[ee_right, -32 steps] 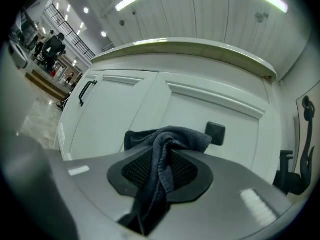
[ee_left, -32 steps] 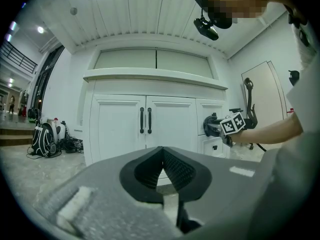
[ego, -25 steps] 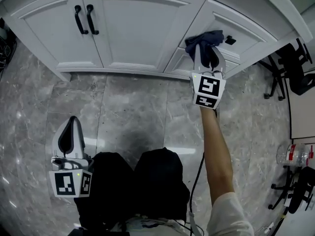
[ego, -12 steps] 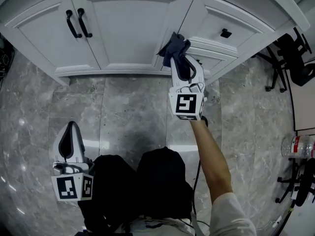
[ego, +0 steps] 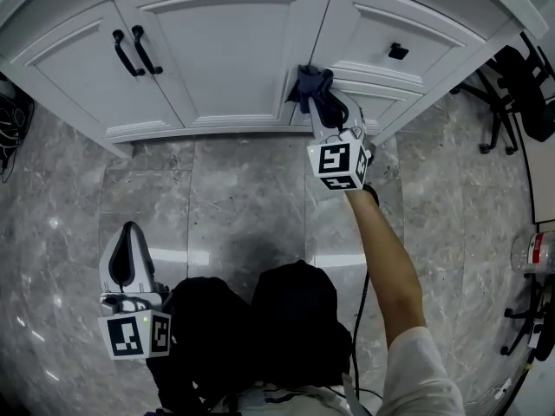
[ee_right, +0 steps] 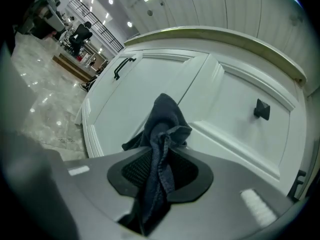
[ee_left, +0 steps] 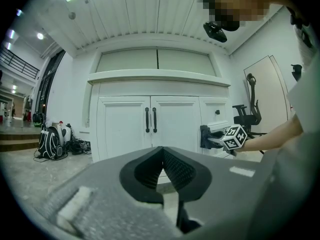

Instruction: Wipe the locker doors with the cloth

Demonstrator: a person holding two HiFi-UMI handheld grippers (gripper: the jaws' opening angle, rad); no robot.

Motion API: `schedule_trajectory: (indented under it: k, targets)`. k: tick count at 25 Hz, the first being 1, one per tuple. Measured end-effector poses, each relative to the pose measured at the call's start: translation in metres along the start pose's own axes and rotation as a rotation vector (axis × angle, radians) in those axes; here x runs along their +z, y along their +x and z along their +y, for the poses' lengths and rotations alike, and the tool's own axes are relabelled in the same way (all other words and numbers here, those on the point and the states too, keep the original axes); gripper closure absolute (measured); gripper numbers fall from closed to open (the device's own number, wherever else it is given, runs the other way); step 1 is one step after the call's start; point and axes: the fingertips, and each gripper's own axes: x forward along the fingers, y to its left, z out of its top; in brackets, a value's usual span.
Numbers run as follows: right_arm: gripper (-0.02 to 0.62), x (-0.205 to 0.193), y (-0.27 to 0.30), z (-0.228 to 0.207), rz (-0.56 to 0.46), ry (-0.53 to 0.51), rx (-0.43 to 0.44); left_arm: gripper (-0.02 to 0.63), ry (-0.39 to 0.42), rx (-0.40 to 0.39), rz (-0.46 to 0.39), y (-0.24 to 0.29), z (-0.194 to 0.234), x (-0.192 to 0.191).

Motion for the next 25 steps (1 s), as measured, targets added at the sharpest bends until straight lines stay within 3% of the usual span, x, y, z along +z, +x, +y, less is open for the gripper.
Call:
schedule_trajectory:
  k: [14,25]
  targets:
    - [0.502,-0.032,-0.020,-0.055,0.033,0.094,-0.074,0.604,-0.014,-0.070,0.015,0.016,-0.038,-0.007]
    - [0.502,-0.074,-0.042,-0.109,0.074,0.097,-0.152,0.604,0.004,-0.113,0.024,0.030,-0.066,-0.005]
